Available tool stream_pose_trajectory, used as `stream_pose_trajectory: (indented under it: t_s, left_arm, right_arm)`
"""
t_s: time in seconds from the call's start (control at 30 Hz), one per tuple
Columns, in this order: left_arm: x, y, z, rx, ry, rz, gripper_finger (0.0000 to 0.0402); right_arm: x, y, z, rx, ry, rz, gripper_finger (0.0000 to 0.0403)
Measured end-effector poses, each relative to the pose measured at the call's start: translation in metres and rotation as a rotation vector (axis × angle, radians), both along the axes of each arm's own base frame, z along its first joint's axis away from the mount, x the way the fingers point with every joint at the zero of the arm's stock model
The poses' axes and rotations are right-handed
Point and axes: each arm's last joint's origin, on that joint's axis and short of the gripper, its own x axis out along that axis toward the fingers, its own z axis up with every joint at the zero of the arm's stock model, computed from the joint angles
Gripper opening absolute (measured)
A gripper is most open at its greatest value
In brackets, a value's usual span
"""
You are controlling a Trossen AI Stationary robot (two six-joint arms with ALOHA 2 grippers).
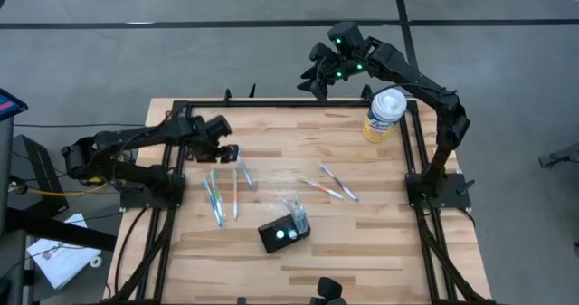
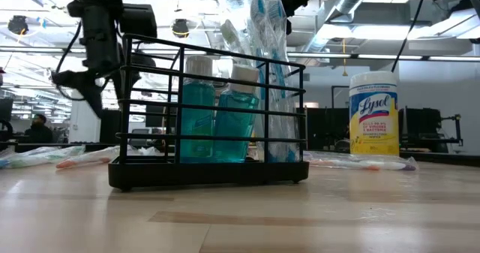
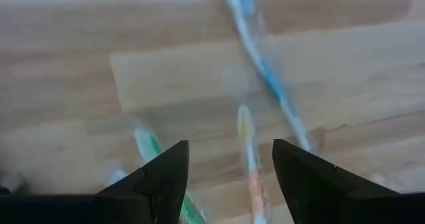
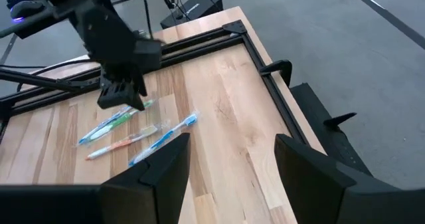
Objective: Pick & Place toothbrushing station
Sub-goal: Put the green toothbrush into the mesh organizer
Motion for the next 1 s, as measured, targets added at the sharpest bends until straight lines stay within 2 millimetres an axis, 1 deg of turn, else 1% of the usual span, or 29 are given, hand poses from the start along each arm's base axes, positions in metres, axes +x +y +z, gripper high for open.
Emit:
stream_pose_trajectory:
  t_s: [0.07,0.27,0.53,1.0]
  left_arm:
    - [0.001,-0.005,-0.005,0.007,0.012,0.017,0.0214]
    - [0.006,-0.012,-0.013,0.014,-0.029,0.099,0.0214]
    - [-0.001,-0.024,-0.030,-0.025,0.027,0.131,0.0214]
    - [-0.016,-0.029,-0.050,-0.057,0.123,0.156,0.0214]
  right_arm:
    - [0.000,0.000,0.000,0.000,-0.002,0.007,0.0209]
    - [-0.001,-0.001,0.000,0.002,-0.015,0.050,0.0209]
    - [-0.004,-0.003,-0.001,0.025,-0.014,0.063,0.0209]
    - [-0.005,-0.003,-0.001,0.035,-0.010,0.067,0.0209]
